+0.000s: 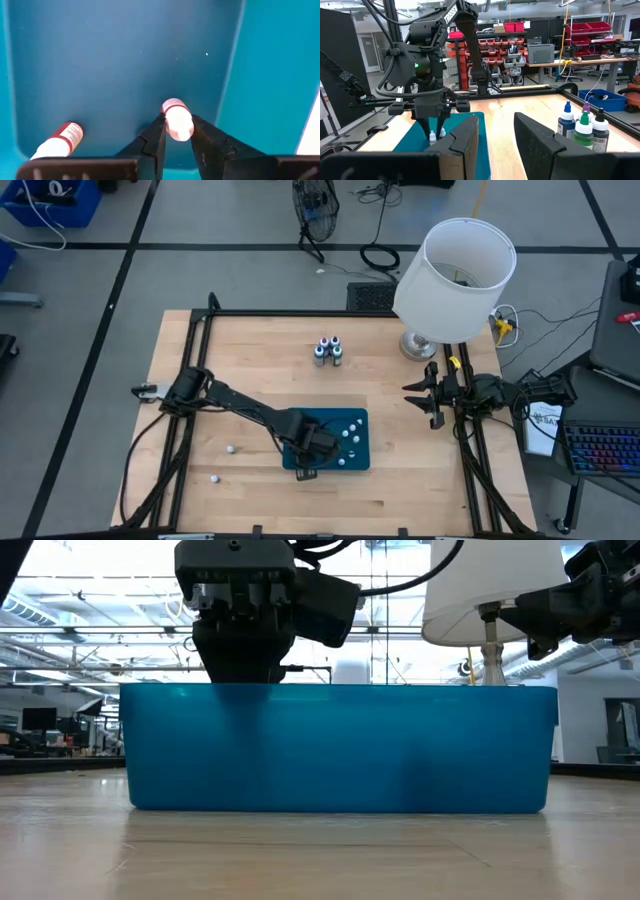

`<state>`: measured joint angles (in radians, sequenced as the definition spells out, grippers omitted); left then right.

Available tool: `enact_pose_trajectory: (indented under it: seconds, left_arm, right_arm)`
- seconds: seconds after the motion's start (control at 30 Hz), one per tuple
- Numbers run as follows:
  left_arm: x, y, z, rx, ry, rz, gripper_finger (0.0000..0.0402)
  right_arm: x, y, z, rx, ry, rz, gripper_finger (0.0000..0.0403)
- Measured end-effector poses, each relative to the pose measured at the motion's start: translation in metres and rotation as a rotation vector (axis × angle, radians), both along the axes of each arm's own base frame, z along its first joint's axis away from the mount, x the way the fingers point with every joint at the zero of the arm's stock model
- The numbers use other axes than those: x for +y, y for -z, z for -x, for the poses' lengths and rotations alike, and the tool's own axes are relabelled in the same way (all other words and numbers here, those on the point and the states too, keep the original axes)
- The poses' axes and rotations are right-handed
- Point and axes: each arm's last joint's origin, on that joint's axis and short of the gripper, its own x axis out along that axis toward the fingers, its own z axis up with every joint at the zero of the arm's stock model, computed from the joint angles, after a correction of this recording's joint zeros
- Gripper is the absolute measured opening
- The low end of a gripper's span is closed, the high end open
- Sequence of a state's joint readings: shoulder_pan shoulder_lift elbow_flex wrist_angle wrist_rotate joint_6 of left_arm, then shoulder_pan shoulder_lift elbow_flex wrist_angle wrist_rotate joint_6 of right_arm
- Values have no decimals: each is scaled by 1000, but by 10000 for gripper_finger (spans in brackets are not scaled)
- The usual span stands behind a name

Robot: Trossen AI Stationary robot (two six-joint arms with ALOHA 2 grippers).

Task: Pick & Place food coloring
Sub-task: Put the yellow food coloring bottle into the bin, then put the black food coloring bottle into the bin

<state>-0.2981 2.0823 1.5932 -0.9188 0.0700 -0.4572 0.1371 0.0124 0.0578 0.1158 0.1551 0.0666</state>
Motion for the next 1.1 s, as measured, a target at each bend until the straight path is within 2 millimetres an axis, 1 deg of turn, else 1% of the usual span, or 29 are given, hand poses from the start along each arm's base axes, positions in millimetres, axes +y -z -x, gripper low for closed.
enact_pose_trajectory:
  seconds: [0.1, 0.33, 0.53, 0.67, 0.87, 1.1]
  left_arm:
    - [0, 0, 0, 0, 0, 0, 99]
    - [0, 0, -1, -4, -11, 3, 104]
    - [0, 0, -1, -10, -17, -11, 121]
    - [0, 0, -1, -12, -19, -18, 143]
    - [1, 0, -1, -12, -12, -22, 187]
    - [0, -17, -6, -38, 24, -19, 219]
  right_arm:
    - [0, 0, 0, 0, 0, 0, 114]
    - [0, 0, 0, 0, 0, 0, 114]
    - [0, 0, 0, 0, 0, 0, 114]
    - [0, 0, 0, 0, 0, 0, 114]
    - [0, 0, 0, 0, 0, 0, 114]
    - [0, 0, 0, 0, 0, 0, 114]
